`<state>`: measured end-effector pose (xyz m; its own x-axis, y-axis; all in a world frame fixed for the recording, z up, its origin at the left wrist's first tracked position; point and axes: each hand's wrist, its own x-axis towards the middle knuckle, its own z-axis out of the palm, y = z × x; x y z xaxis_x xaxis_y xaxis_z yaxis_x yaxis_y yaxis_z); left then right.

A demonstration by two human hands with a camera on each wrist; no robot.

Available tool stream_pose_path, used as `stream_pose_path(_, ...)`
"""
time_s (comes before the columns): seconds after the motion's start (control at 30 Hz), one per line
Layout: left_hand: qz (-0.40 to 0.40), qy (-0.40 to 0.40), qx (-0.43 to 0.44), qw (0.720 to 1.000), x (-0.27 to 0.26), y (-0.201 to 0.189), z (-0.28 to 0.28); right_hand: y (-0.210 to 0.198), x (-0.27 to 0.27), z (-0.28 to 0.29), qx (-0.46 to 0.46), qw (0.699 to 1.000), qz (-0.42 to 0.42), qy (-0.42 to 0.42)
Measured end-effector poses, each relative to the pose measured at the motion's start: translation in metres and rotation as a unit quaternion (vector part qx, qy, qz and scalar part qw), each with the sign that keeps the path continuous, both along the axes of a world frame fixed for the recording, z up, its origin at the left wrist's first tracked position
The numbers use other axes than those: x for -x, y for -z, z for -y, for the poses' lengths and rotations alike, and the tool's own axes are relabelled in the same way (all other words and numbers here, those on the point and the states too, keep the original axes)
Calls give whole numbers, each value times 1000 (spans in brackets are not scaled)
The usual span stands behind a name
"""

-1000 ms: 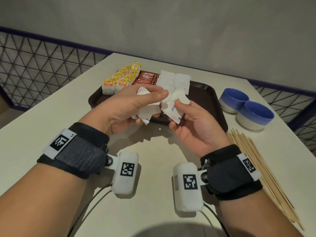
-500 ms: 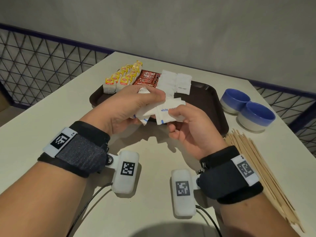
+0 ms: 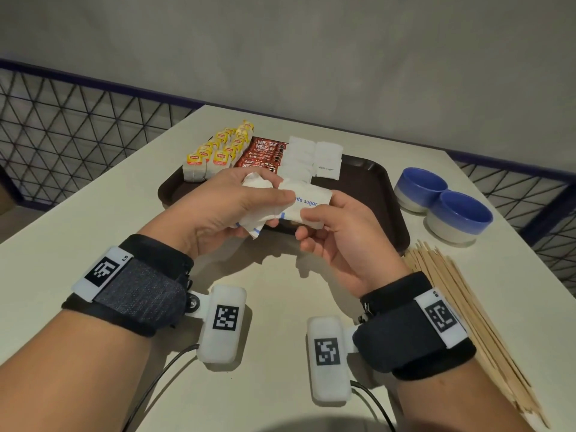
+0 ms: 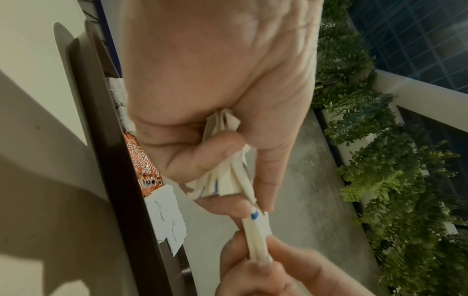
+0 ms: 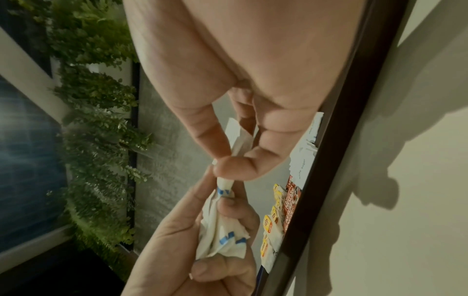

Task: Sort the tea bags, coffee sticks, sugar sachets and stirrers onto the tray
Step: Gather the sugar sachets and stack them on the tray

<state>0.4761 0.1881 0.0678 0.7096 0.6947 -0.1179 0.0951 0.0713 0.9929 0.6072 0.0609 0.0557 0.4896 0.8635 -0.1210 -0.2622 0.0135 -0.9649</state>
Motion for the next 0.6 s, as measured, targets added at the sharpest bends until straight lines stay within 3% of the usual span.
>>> stream_pose_path(0.33,0,-8,16,1000,-1,-2,3,2,-4,0,43,996,65,36)
stream_pose_path(0.47,3,7,26,1000,1,-4,5,2,-11,2,43,998,22,36)
stream_pose_path(0.6,21,9,55,998,1,-6,6,-7,-15,7,42,999,31,3)
